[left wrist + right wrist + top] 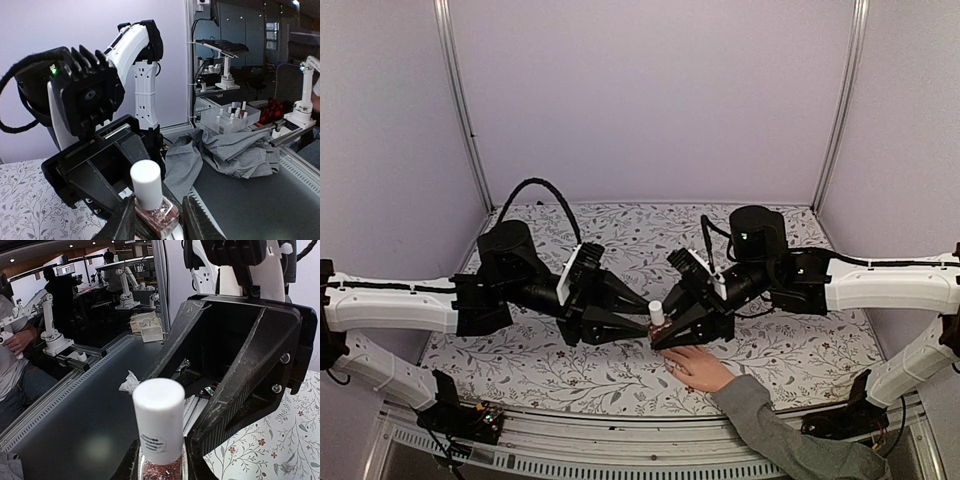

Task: Paint the nails
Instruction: Unscrew the nail polish bottle.

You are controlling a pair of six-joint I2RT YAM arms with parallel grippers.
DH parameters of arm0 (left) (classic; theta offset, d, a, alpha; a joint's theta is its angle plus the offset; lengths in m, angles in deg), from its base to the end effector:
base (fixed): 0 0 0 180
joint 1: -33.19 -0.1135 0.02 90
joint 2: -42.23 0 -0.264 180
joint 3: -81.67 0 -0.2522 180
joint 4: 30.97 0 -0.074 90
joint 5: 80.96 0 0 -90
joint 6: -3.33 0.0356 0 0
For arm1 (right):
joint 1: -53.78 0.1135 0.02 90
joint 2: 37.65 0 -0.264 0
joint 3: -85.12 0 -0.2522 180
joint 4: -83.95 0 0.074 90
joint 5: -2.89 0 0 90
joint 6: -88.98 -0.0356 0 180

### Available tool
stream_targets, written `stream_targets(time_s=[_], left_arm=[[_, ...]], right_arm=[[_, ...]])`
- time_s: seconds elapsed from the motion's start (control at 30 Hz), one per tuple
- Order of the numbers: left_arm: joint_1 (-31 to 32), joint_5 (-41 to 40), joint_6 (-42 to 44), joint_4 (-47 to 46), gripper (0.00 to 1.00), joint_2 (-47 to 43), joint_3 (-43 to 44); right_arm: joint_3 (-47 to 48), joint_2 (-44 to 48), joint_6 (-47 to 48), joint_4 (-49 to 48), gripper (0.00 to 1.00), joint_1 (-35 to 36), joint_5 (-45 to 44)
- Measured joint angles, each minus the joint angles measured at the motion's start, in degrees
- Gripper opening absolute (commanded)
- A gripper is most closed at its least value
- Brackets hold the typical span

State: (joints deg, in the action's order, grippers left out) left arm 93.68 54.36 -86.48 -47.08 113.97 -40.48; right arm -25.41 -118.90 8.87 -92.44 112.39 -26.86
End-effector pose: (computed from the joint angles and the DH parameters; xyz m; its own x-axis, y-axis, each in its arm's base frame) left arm 0.1164 -0.2571 0.3075 0.0223 -0.0346 -0.9992 0.9618 -0.2719 0.0309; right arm 0.1377 0.2851 0.2986 0.0115 -0.1448 -0.9894 -0.8706 -0.4882 0.0614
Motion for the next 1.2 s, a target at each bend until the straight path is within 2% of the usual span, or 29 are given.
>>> stream_targets(time_s=[0.4, 0.53, 0.87, 1.1, 1.2], left_arm=[[0.15, 0.96, -0.85, -0.83, 0.34, 1.4, 0.96], [0.15, 0.98, -0.83, -0.85, 0.28, 1.4, 0.96], [0.35, 1.92, -1.84, -1.29, 0.0, 1.68, 1.01], [0.42, -1.07, -2.73, -1.2, 0.0, 1.11, 0.74], [0.44, -4.68, -3.34, -1.29, 0.0, -0.17, -0.33]], right_arm=[[0.07, -0.5, 0.0, 0.0, 0.0, 0.61, 1.46], [0.2, -1.14, 0.0, 0.35, 0.0, 0.92, 1.46], [0.5, -1.92, 0.02, 1.18, 0.0, 1.01, 1.62], [0.85, -1.86, 0.04, 1.36, 0.0, 0.94, -0.63], [0.85, -1.29, 0.02, 1.4, 0.0, 0.81, -4.13]])
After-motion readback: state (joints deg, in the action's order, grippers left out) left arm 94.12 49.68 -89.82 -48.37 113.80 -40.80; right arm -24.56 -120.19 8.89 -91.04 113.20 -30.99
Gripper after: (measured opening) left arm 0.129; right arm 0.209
